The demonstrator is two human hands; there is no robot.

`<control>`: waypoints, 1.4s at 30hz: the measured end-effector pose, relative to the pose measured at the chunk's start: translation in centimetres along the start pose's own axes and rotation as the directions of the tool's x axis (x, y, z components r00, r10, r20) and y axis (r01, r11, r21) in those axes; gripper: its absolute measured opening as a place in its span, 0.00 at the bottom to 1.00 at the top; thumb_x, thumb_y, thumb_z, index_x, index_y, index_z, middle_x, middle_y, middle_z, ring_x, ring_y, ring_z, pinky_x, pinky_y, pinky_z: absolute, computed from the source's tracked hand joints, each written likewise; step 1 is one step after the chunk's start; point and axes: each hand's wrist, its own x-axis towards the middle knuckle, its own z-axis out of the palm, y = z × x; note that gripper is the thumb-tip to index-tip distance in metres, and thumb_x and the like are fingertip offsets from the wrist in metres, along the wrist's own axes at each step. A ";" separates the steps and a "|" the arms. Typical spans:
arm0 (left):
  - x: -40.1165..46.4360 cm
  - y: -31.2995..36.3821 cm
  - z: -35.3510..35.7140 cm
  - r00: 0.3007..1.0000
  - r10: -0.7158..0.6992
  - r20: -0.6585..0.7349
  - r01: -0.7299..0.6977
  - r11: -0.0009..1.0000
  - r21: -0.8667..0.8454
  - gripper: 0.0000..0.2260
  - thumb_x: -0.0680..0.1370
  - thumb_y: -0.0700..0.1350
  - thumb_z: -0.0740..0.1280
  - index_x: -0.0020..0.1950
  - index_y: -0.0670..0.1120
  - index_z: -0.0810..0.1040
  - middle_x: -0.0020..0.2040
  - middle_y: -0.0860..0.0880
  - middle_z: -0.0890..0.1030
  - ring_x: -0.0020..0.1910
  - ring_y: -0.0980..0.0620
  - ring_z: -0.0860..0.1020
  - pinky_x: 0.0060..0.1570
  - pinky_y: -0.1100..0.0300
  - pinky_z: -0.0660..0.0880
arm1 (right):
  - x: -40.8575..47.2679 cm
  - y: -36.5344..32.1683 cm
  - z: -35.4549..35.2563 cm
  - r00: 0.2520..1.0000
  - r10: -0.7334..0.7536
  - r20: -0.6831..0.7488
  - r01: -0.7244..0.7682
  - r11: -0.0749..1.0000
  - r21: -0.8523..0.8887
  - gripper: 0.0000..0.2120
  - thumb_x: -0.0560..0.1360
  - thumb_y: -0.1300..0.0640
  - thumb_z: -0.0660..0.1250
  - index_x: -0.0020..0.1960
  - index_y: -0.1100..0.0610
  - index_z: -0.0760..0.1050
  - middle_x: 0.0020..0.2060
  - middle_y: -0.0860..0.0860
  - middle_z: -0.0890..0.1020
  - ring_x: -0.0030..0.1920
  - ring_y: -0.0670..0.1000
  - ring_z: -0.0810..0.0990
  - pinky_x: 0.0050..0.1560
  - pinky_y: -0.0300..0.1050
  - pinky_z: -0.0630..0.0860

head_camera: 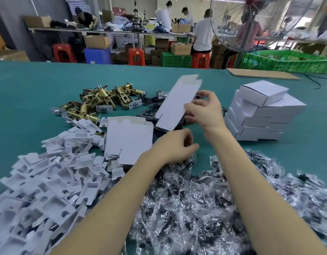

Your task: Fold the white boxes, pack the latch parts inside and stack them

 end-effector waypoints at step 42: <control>-0.2 2.5 -2.5 0.773 0.043 -0.633 0.097 0.978 0.186 0.55 0.64 0.70 0.74 0.82 0.48 0.54 0.73 0.50 0.68 0.71 0.47 0.66 0.64 0.48 0.64 | -0.8 -7.0 -4.2 0.955 -0.007 0.297 0.189 0.785 -0.590 0.14 0.74 0.55 0.66 0.44 0.69 0.75 0.29 0.50 0.74 0.28 0.47 0.67 0.31 0.42 0.62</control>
